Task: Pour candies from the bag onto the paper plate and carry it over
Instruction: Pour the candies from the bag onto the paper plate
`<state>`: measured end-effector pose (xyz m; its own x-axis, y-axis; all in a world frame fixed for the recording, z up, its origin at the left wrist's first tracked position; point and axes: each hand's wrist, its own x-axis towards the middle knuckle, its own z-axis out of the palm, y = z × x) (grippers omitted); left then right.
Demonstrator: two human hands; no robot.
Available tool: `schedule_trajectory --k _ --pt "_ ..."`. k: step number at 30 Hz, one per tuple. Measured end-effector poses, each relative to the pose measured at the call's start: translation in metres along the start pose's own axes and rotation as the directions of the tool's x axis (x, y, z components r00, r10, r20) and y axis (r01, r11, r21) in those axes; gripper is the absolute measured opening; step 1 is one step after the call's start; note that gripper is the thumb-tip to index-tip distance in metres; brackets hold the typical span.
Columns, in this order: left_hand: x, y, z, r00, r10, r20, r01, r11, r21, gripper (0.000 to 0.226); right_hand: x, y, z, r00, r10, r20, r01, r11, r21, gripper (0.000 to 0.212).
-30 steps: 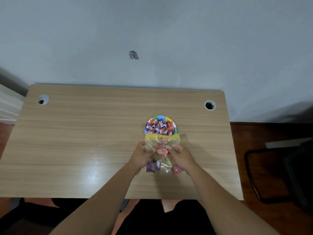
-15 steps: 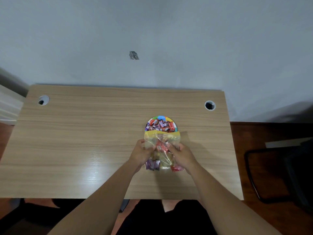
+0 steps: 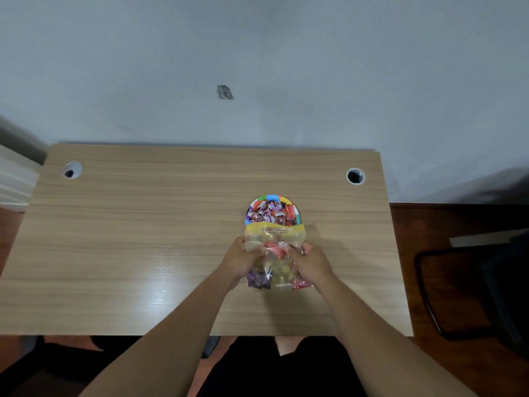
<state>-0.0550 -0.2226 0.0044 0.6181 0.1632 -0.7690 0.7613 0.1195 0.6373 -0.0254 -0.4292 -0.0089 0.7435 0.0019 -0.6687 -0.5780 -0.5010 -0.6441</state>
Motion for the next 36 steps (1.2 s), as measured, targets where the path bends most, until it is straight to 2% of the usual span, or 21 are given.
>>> schedule_trajectory --k 3,14,18,24,30,36 --pt "0.002 0.000 0.002 1.000 0.013 -0.020 -0.013 1.000 0.025 0.053 -0.001 -0.002 -0.001 1.000 0.001 -0.011 -0.001 1.000 -0.012 0.044" --pt "0.002 0.005 0.005 0.998 0.019 -0.057 -0.012 0.993 0.117 0.037 -0.001 -0.008 -0.006 0.998 0.033 0.050 -0.035 0.998 0.052 0.027" --pt "0.006 0.001 0.003 1.000 -0.016 -0.019 0.017 0.996 0.086 0.047 -0.003 -0.008 -0.007 0.997 0.036 0.061 -0.039 0.998 0.054 0.020" --pt "-0.005 0.006 0.001 1.000 -0.009 0.020 0.007 0.997 0.078 0.037 -0.009 -0.011 -0.013 0.997 0.011 0.079 -0.012 1.000 0.021 0.032" --pt "-0.021 0.007 -0.004 0.998 -0.025 0.055 0.024 1.000 0.016 0.036 -0.019 -0.013 -0.019 0.993 -0.004 0.119 -0.008 0.995 0.096 0.016" --pt "-0.041 0.012 -0.011 0.994 -0.009 0.109 0.018 0.996 -0.085 0.045 -0.026 -0.013 -0.025 0.993 -0.006 0.115 -0.008 0.993 0.117 0.039"
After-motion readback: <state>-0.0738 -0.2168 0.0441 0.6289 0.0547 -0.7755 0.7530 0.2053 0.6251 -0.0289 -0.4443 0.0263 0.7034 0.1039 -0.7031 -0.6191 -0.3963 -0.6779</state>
